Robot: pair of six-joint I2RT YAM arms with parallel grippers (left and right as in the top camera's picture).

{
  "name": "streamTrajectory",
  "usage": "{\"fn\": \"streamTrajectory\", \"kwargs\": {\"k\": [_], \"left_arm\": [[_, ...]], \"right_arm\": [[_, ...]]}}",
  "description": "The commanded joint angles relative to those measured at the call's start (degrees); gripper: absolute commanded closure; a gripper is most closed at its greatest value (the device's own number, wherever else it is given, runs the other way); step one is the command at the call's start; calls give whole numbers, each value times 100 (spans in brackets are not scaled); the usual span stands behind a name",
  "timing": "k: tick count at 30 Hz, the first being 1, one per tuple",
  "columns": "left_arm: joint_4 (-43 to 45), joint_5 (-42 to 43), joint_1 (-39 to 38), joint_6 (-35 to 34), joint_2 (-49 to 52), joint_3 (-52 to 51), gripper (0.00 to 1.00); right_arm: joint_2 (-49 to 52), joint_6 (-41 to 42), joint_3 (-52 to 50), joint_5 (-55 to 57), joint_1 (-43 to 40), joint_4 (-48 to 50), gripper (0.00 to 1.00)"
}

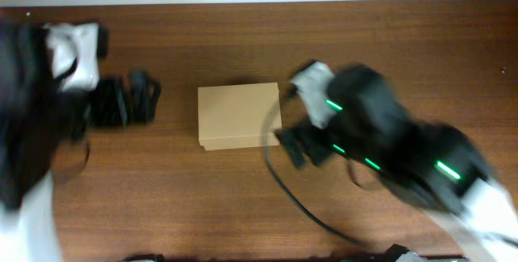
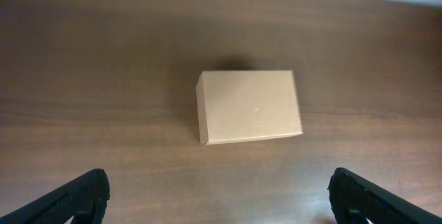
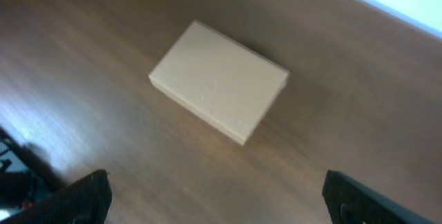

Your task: Pack container

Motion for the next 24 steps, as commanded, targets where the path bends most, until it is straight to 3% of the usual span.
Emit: {"fn": "streamTrajectory", "kwargs": {"k": [1, 14, 19, 24], "left_arm": [[-7, -83, -7, 214, -1023, -516, 0], [896, 511, -7, 192, -4876, -3829, 1], [1246, 732, -7, 190, -5877, -4664, 0], [1276, 715, -7, 190, -6033, -4789, 1]], "right_arm": [[-831, -190, -334, 271, 20, -129, 1], [-4345, -142, -2855, 254, 26, 90, 1], [-4852, -144, -3211, 258, 26, 321, 1], [-4850, -144, -3213, 256, 26, 356, 1]]}}
